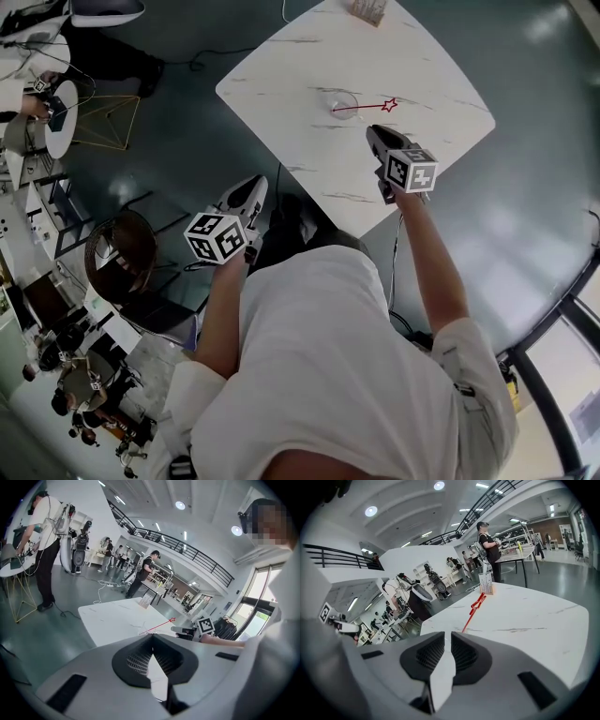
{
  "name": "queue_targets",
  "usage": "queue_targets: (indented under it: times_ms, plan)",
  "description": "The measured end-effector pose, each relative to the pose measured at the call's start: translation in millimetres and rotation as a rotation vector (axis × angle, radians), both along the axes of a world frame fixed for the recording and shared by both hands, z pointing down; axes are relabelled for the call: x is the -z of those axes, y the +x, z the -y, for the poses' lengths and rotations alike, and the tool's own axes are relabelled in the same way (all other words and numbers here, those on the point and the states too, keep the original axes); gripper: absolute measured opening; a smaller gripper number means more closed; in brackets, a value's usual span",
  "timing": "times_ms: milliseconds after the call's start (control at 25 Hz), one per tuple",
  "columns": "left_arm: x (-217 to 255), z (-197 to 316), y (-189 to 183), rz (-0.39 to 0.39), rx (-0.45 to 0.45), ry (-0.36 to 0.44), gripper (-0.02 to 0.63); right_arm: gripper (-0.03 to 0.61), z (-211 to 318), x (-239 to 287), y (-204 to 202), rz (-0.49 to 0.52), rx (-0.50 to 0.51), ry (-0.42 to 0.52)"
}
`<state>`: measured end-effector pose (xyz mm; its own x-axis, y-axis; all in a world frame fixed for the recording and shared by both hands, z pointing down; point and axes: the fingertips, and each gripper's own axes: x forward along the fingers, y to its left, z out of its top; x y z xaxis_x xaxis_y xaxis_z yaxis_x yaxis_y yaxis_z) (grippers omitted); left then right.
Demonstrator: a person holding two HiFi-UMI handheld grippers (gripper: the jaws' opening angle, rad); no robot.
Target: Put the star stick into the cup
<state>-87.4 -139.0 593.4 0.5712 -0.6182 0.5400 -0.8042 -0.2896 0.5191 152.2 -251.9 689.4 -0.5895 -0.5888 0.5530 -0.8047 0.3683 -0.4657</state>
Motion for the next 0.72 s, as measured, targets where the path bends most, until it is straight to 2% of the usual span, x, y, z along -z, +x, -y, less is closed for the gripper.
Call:
queue_targets:
  times_ms: [160, 360, 480, 720]
  plan:
    - [-3, -4, -2, 0.017, -0.018, -0.016, 0.014, 0.048, -11, 9, 10, 0.002, -0.032, 0.016]
    - [2, 3, -5, 0.000, -0.056, 0.002, 0.014, 0.037, -25, 26, 13, -0.016, -0.026, 0.046]
    - [5, 11, -6, -0.017, -0.104, 0.018, 0.014, 0.035, -34, 36, 13, -0.050, -0.030, 0.058]
    - [9, 16, -19, -0.038, -0.234, 0.028, 0.014, 0.034, -54, 61, 7, -0.102, -0.101, 0.071]
